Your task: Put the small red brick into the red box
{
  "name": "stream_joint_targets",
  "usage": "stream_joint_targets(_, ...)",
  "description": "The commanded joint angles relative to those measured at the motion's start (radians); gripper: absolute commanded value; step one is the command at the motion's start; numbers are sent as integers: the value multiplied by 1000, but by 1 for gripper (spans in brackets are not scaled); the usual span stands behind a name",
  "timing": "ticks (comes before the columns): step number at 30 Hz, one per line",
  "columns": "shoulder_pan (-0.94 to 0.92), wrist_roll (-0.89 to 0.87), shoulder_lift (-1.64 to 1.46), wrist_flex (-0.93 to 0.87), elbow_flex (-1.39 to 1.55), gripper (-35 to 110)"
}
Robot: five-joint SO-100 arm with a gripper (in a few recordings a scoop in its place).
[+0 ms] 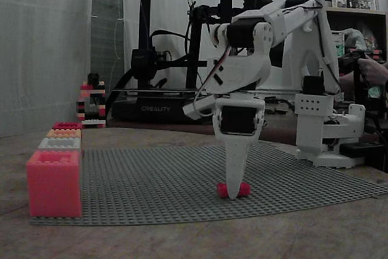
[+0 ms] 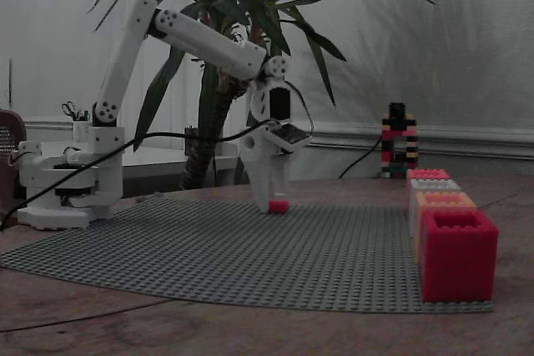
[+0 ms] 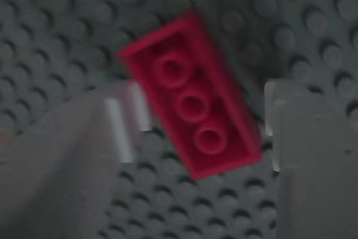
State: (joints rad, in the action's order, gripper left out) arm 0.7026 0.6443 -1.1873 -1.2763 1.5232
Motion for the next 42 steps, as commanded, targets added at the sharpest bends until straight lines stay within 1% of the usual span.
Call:
stream_joint_targets(1, 18, -11, -32, -12, -5, 10)
stream_joint_targets(8, 15, -78, -25, -23, -66, 0)
stream_joint_targets(11, -5, -127, -17, -26, -127, 0)
stream_joint_targets(14, -64, -219, -8, -26, -215, 0)
stream_joint_targets(20, -276, -382, -63, -26, -344, 0)
stream_joint_targets(25, -572, -492, -72, -55, -497, 2)
stream_joint_targets(30, -776, -457, -28, -44, -611, 1)
stream_joint_targets(34, -881, -367, 21, 0, -675, 1)
stream_joint_targets(42, -956, -256, 163, 212, -729, 0)
